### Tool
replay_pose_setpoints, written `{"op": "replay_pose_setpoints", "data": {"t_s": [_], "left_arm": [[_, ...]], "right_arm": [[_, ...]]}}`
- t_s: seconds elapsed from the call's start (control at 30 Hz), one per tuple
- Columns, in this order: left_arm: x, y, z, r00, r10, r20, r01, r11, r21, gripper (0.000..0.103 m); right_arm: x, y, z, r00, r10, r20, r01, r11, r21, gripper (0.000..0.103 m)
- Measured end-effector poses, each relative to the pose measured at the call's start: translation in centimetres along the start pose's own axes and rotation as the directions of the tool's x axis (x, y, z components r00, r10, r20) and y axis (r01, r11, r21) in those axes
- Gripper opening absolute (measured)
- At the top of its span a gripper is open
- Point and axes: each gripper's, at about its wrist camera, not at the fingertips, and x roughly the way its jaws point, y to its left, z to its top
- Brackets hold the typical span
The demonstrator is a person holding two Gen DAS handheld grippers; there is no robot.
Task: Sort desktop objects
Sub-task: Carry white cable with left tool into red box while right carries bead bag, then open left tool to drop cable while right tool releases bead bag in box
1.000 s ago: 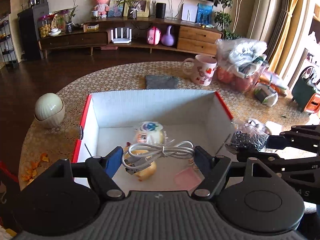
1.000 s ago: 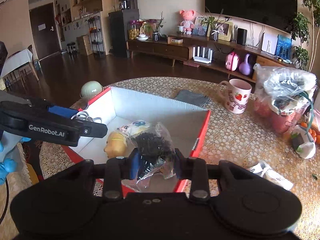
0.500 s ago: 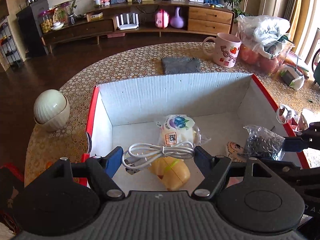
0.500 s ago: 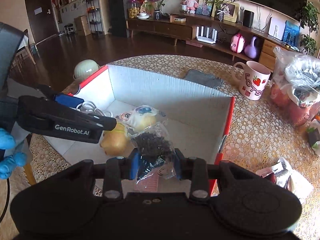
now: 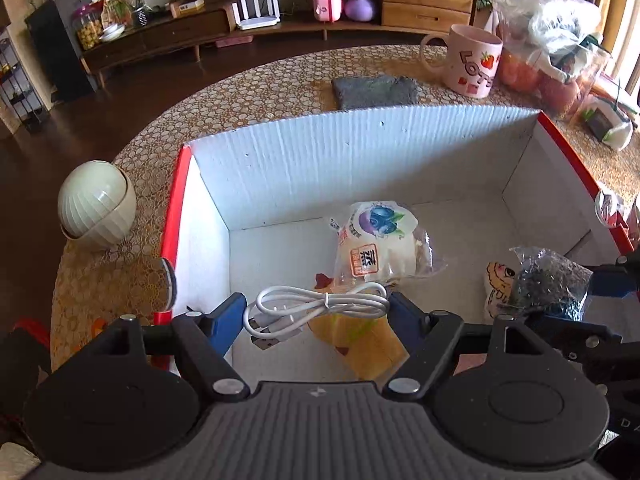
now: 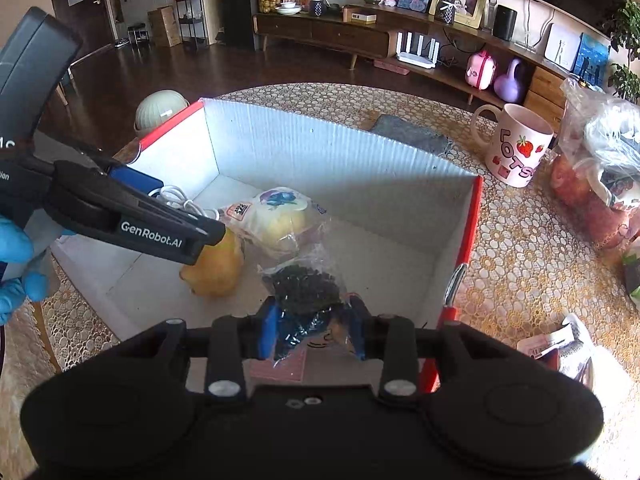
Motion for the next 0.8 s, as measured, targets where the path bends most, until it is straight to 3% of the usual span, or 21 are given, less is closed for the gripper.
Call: {"op": "replay_pose_setpoints", "data": {"t_s": [0.4, 0.53, 0.6, 0.67, 0.8], "left_arm": [[-0.5, -0.6, 0.0, 1.000, 0.018, 0.007, -0.018, 1.000, -0.006, 0.077], [-1.5, -0.5, -0.1, 0.999, 0.020, 0.030, -0.020, 1.000, -0.014, 0.083], [-1.9, -0.4, -0.1, 0.999, 0.017, 0.038, -0.016, 1.000, -0.020, 0.084], [-2.2, -0.4, -0.2, 0.999, 0.017, 0.046, -0.016, 0.999, -0.029, 0.084], [-2.9, -0.4, -0.4, 0.998, 0.016, 0.062, -0.013, 0.999, -0.043, 0.088]], "right_arm": [[-1.4, -0.2, -0.7, 0.999, 0.029, 0.030, -0.028, 0.999, -0.032, 0.054], [-2.4, -0.3, -0.9, 0.997, 0.040, 0.061, -0.038, 0.999, -0.034, 0.067], [-2.9, -0.4, -0.9, 0.996, 0.046, 0.075, -0.044, 0.999, -0.033, 0.067], [-3.4, -0.6, -1.0, 0.995, 0.049, 0.087, -0.046, 0.999, -0.027, 0.075], [-4.3, -0.7, -1.2, 0.992, 0.065, 0.110, -0.063, 0.998, -0.022, 0.080]]}}
